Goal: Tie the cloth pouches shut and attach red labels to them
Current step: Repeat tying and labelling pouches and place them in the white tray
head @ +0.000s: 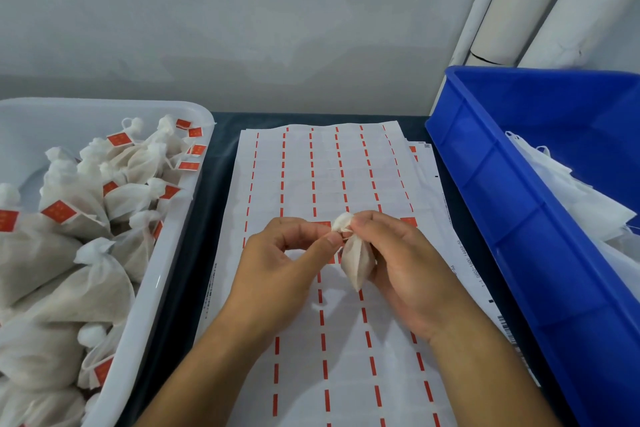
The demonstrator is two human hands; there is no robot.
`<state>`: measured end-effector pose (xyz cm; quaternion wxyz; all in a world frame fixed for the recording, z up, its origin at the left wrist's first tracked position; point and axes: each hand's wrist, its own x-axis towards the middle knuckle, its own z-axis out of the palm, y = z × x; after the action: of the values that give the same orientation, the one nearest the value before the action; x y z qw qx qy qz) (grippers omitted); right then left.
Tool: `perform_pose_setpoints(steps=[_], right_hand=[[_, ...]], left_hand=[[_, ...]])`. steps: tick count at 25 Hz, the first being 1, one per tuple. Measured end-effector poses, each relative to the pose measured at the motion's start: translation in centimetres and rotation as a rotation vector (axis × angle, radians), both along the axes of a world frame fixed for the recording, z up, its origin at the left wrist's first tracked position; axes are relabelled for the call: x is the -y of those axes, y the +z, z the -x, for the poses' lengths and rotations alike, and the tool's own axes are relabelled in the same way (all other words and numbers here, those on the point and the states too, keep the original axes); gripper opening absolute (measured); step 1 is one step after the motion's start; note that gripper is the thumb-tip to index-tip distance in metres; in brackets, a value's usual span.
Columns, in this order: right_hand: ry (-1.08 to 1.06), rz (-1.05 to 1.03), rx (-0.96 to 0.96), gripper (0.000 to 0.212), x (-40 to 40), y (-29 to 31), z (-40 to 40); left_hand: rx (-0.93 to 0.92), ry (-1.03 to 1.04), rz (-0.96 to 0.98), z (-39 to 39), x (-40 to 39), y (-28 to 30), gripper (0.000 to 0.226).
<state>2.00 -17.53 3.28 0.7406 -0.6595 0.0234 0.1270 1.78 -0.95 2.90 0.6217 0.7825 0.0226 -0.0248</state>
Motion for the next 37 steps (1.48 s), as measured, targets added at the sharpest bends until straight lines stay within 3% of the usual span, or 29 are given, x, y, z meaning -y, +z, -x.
perform_pose_setpoints(steps=[3,9,16,20,27,33,35,37], right_hand=[[0.018,-0.076,-0.096,0.029,0.1,-0.3,-0.1],[-0.013,-0.056,-0.116,0.023,0.2,-0.7,-0.3],[-0.035,0.023,-0.099,0.030,0.4,-0.9,-0.3],[-0.018,0.096,-0.077,0.040,0.8,-1.0,-0.3],[0.029,0.410,0.027,0.020,1.3,-0.4,-0.1],[0.059,0.559,0.160,0.020,1.4,-0.4,-0.1],[0.073,0.598,0.220,0.020,1.2,-0.1,0.1],[0.074,0.581,0.279,0.020,0.9,0.2,0.3]], left_hand=[[0.136,0.072,-0.152,0.0,0.3,-0.5,0.007],[0.458,0.183,-0.323,0.3,0.5,-0.9,0.027],[0.713,0.105,-0.572,0.0,0.0,-1.8,0.022],[0.718,0.023,-0.591,-0.2,-0.2,-1.7,0.023],[0.681,-0.058,-0.630,-0.3,-0.6,-1.4,0.022],[0.466,-0.141,-0.666,0.0,-0.3,-1.3,0.012],[0.343,-0.165,-0.574,0.3,-0.3,-1.1,0.014],[0.192,-0.182,-0.349,0.2,-0.2,-0.8,0.021]])
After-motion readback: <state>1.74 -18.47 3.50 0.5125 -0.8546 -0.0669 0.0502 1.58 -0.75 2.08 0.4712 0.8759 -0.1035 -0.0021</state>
